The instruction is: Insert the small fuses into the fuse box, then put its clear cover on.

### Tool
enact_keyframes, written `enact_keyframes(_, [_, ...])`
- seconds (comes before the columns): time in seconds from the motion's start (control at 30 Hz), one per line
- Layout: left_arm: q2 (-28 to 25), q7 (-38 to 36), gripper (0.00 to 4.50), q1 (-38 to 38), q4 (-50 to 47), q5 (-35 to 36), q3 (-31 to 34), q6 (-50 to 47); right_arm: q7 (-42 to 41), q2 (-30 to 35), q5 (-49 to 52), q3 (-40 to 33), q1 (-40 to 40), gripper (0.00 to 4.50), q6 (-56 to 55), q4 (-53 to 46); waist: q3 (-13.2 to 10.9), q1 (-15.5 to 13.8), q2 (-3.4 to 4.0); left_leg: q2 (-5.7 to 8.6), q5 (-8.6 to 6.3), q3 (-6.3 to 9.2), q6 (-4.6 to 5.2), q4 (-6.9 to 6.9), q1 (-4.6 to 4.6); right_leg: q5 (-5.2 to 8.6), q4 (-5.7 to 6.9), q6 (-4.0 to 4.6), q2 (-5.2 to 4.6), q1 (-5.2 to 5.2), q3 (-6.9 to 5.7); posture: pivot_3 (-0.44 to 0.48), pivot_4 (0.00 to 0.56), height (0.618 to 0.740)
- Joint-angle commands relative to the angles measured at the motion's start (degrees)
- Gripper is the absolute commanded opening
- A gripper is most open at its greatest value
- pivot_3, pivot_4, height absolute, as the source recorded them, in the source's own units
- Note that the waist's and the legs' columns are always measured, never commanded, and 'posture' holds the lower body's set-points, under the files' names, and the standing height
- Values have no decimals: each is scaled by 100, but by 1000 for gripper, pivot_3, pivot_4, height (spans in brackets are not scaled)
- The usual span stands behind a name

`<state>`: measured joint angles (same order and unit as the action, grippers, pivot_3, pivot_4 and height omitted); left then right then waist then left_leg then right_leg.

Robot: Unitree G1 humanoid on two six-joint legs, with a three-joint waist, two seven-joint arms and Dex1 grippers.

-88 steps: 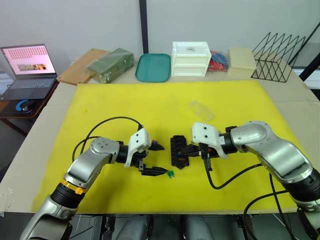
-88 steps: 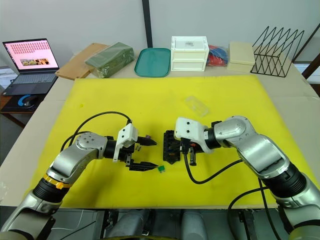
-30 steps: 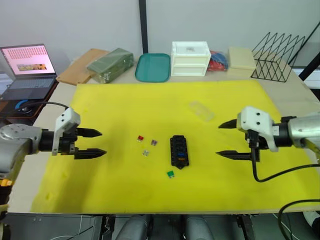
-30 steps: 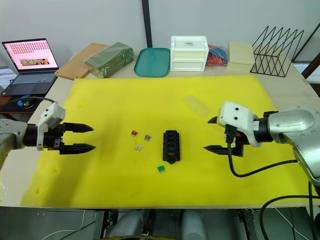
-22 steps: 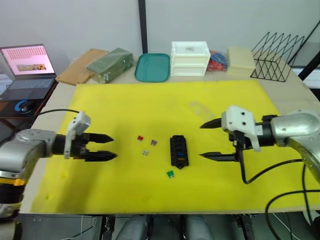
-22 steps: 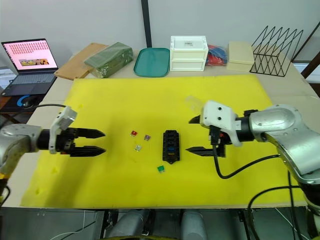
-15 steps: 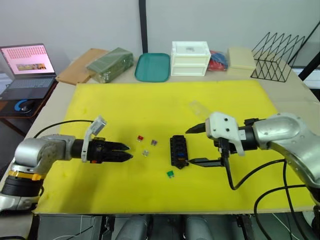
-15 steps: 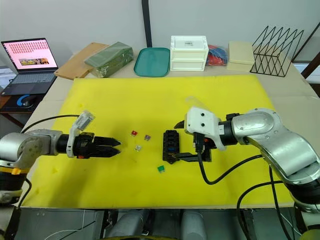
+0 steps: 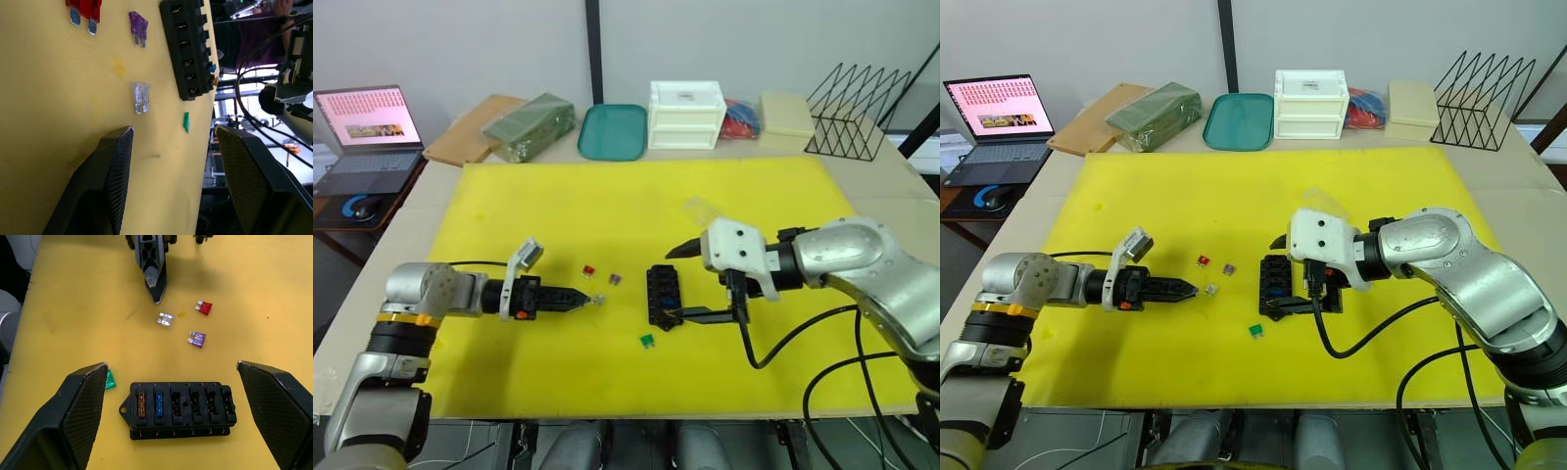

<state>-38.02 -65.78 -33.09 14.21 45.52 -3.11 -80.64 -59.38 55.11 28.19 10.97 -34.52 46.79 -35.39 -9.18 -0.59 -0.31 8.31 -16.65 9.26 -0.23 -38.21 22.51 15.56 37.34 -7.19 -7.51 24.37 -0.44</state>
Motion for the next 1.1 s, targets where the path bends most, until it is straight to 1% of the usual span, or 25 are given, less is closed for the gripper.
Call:
enact_keyframes(0.03, [65,104,2840,-240,172,-77,134,205,15,8,-56,-34,-150,4500,-31,-95,0,-8,0,0,0,0,0,-1,0,0,0,0,-1,-1,0,0,150,740])
enact_keyframes(0.17, [-56,65,2840,-757,852,-270,333,649,-9,14,-92,16,-182,4500,-18,-102,0,0,-2,1,0,0,0,-1,0,0,0,0,0,0,0,0,150,740])
enact_keyframes(0.27, [-248,-164,2840,-969,1186,-462,229,907,-16,-4,-104,50,-222,4500,-9,-92,0,23,-1,1,0,0,0,0,1,0,1,0,-1,3,0,0,150,740])
enact_keyframes(0.4, [-343,-465,2840,-1190,1627,-765,23,1206,-14,-63,-87,93,-331,4500,26,-60,0,47,-1,1,0,-2,0,3,1,0,1,0,-1,6,1,0,150,740])
enact_keyframes(0.7, [113,-966,2840,-1548,2388,-1473,-588,1763,15,-122,-156,182,-455,4500,23,-11,0,10,-2,5,0,-1,0,-3,5,0,3,-1,-2,6,0,0,150,740])
enact_keyframes(0.83, [255,-1191,2840,-1570,2449,-1656,-752,1863,29,-82,-154,145,-412,4500,43,-57,0,15,-2,5,0,-1,0,-3,5,0,3,-1,-1,6,0,0,150,740])
enact_keyframes(1.1, [452,-1408,2840,-1582,2519,-1877,-812,1921,101,-26,-107,53,-338,4500,153,-164,1,-2,-3,6,0,-1,0,-4,5,0,3,-1,-2,5,0,0,150,740])
